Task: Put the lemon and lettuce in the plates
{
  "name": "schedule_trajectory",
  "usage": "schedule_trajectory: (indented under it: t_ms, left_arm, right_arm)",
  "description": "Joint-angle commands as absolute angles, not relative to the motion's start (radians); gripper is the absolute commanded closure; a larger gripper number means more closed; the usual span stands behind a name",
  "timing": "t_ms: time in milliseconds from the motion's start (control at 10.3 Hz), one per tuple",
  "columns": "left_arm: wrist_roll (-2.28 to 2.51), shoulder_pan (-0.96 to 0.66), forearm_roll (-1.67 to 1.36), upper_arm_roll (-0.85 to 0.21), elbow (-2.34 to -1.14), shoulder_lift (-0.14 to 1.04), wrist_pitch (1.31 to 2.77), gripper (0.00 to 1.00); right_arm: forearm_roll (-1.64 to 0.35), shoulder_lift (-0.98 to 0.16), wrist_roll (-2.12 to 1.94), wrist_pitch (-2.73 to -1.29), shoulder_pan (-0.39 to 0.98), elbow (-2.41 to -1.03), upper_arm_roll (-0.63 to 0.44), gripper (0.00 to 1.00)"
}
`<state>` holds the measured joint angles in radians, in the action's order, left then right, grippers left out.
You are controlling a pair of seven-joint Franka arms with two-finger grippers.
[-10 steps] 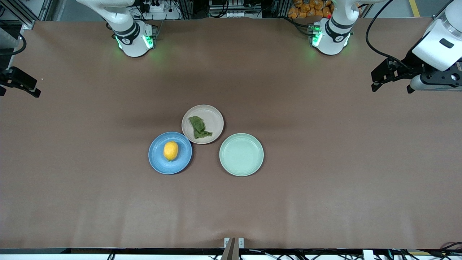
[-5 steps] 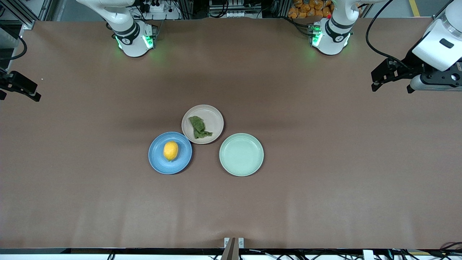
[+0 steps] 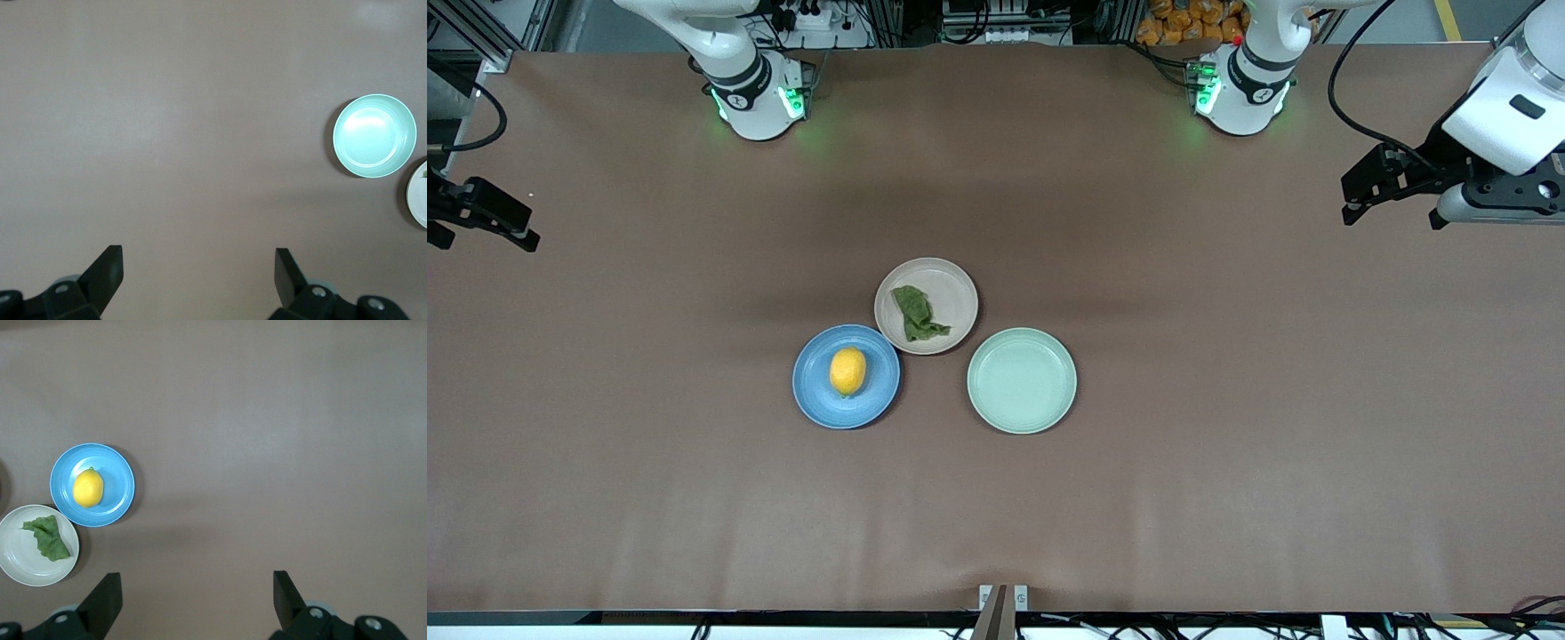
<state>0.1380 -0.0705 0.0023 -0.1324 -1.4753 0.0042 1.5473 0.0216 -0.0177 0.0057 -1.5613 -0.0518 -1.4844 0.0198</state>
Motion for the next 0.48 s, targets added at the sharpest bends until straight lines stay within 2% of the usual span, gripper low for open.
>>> schedule_trajectory:
  t_ms: [0,386]
  left_arm:
    - [0.104,-0.061,-0.009,-0.133,-1.474,-0.009,1.531,0.0]
    - [0.104,-0.061,-0.009,-0.133,-1.476,-0.009,1.531,0.0]
  right_arm:
    - [0.012,-0.02,0.006,-1.554,-0.046,-1.477,0.014,0.0]
    - [0.011,-0.018,0.027,-1.546,-0.046,-1.471,0.012,0.0]
